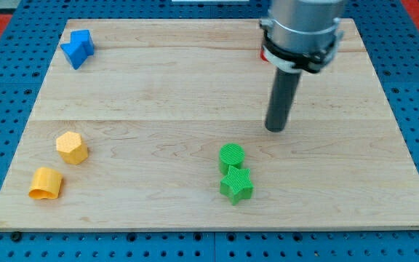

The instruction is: Move the blue cube and blue triangle towards the top left corner

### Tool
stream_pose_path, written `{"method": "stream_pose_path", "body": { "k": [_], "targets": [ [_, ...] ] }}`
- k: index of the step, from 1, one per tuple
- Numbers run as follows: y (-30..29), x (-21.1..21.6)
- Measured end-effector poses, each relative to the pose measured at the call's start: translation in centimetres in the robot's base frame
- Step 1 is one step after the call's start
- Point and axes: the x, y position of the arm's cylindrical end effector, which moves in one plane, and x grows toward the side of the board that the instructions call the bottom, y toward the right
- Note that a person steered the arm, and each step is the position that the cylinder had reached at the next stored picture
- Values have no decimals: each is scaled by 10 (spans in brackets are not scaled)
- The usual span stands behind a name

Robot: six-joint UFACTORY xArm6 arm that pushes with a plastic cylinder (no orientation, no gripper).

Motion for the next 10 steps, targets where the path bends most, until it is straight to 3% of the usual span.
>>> {"method": "stream_pose_path", "body": {
  "k": [2, 6, 7, 8, 10],
  "targets": [
    [-61, -8],
    [-96, -8],
    [-139, -9],
    [-212, -31],
    [-289, -85]
  ]
}}
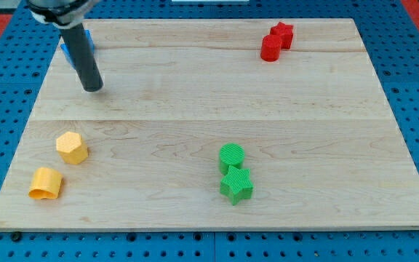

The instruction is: Move the blue cube and blue triangle towards the top left corner

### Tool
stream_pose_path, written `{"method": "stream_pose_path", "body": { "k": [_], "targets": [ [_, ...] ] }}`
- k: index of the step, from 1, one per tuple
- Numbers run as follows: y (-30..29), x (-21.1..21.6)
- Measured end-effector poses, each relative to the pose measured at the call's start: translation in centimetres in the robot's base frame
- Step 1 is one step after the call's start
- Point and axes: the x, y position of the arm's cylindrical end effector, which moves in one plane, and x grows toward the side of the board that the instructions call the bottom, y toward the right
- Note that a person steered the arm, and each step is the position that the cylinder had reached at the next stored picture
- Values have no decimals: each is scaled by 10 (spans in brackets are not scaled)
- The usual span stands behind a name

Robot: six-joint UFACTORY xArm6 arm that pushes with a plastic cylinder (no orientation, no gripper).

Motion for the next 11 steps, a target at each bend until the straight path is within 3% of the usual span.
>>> {"method": "stream_pose_path", "body": {
  "k": [2, 3, 4, 5, 7, 9, 11],
  "targets": [
    [-3, -47],
    [-8, -47],
    [-13, -19],
    [-53, -24],
    [-74, -33],
    [-62, -34],
    [-51, -67]
  ]
}}
